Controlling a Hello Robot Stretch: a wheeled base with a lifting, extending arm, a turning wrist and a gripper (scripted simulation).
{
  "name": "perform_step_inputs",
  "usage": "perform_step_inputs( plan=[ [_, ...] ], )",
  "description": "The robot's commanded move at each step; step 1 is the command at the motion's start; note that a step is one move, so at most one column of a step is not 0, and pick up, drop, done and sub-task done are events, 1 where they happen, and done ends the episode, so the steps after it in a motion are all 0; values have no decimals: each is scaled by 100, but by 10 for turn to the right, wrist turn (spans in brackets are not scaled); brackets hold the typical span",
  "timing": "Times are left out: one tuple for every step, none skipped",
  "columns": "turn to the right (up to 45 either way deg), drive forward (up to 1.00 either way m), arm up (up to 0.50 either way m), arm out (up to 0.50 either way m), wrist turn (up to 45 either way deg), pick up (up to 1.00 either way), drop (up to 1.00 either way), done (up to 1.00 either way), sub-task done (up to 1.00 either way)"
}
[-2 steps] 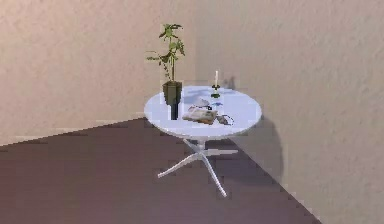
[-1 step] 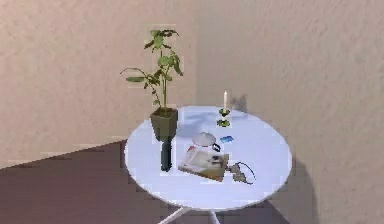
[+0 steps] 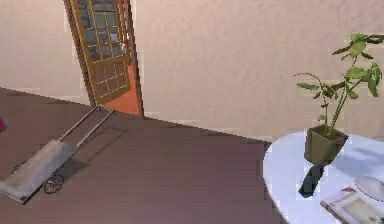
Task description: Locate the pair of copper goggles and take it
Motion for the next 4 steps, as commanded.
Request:
perform_step_inputs(
  plan=[
    [-240, 0, 0, 0, 0, 0, 0, 0, 0],
    [0, 0, 50, 0, 0, 0, 0, 0, 0],
    [0, 0, 30, 0, 0, 0, 0, 0, 0],
    [0, 0, 0, 46, 0, 0, 0, 0, 0]
  ],
)
